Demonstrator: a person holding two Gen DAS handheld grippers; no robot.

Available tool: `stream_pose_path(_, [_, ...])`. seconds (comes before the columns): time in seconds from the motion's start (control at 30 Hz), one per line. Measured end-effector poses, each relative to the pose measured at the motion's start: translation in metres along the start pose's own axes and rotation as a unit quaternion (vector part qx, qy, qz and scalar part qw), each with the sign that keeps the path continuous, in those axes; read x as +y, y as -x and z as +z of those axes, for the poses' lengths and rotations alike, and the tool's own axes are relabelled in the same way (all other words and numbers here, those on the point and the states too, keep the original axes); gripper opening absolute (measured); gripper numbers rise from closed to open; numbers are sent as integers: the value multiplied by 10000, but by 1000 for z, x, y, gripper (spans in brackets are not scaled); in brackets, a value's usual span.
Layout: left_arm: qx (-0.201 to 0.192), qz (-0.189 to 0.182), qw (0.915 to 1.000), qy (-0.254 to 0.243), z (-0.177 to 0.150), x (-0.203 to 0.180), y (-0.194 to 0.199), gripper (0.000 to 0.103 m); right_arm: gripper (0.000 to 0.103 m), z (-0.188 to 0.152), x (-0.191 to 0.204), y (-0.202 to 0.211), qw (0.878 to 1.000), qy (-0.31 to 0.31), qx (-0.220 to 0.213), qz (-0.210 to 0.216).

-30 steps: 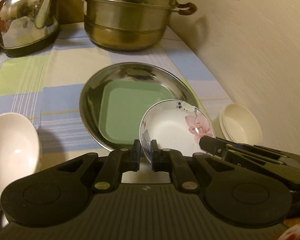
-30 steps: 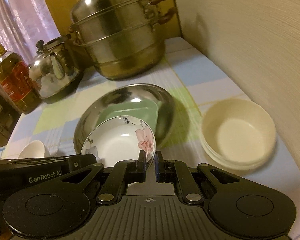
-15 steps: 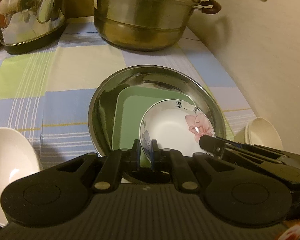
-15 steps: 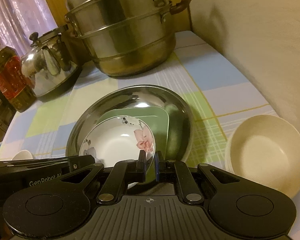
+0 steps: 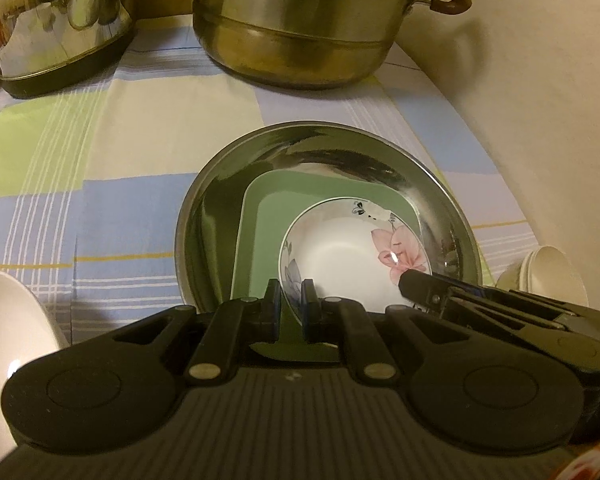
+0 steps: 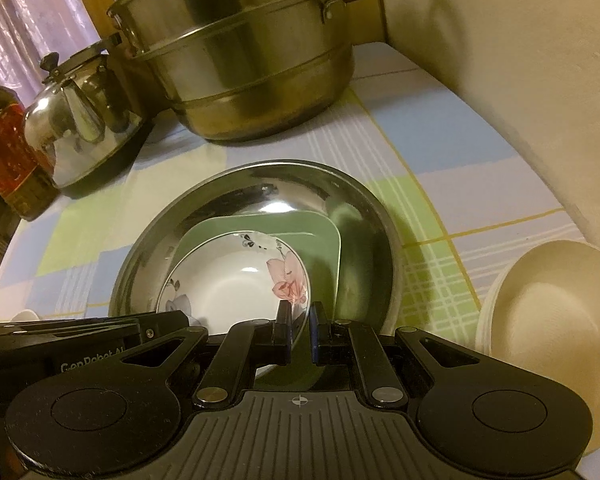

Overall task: Organize plates and bowls
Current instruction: 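Carry the floral dish with both grippers onto the green plate, then open both grippers and release the floral dish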

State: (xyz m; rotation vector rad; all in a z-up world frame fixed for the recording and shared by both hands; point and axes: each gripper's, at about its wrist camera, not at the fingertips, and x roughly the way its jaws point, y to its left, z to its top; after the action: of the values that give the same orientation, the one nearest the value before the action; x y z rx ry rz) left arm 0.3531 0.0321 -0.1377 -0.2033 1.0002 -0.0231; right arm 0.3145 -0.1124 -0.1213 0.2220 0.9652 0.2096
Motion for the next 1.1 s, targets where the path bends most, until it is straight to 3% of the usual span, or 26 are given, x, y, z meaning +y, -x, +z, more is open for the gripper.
stream_pose_path(0.43, [73,134,9999,37,3,2,-8,9,9,3,0,-8,9998,-167,25,102])
stream_pose_path(0.5, [37,174,9998,10,4,1,-7,9,12,4,0,-5,9998,-174,-17,121])
stream_pose_path(0.63, [-45,193,9998,-7,5,0,-2,11,35,6,3,2,9998,-78,-157,123])
stream_pose_path(1.1, [-288,118,9995,86,-6,-6,41,15,45,-5,0,42,9983,-279,-377,352])
